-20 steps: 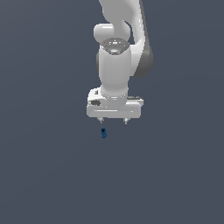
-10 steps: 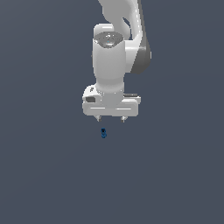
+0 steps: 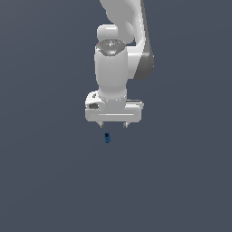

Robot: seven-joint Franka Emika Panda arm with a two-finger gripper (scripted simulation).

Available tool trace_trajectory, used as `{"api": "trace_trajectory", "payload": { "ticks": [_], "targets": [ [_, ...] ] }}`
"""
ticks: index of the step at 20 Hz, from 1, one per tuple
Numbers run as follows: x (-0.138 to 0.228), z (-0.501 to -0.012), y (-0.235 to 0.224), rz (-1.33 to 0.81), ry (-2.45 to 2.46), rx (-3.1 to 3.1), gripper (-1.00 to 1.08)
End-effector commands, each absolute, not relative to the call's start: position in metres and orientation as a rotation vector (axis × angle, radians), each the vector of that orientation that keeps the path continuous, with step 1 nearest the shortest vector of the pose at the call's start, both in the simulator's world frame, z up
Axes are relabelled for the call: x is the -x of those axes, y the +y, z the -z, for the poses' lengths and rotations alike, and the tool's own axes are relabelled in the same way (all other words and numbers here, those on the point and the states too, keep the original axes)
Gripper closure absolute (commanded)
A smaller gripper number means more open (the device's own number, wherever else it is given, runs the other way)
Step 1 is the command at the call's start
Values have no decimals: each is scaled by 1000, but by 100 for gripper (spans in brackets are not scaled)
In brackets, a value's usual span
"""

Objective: Pick up the object and move it to a goal position.

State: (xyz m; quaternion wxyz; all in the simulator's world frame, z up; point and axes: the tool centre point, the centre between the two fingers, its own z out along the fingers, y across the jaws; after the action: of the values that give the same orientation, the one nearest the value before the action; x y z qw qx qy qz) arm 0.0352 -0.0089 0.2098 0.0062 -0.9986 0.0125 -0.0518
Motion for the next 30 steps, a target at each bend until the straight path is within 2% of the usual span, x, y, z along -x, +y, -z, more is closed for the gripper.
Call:
{"api": "trace_trajectory", "payload": {
  "ticks": [1, 16, 30],
  "targets": [
    [-33, -200, -12, 149, 1, 3129, -92],
    [-6, -111, -42, 25, -382, 3121, -92],
    [2, -88, -47, 0, -455, 3109, -92]
  ]
}}
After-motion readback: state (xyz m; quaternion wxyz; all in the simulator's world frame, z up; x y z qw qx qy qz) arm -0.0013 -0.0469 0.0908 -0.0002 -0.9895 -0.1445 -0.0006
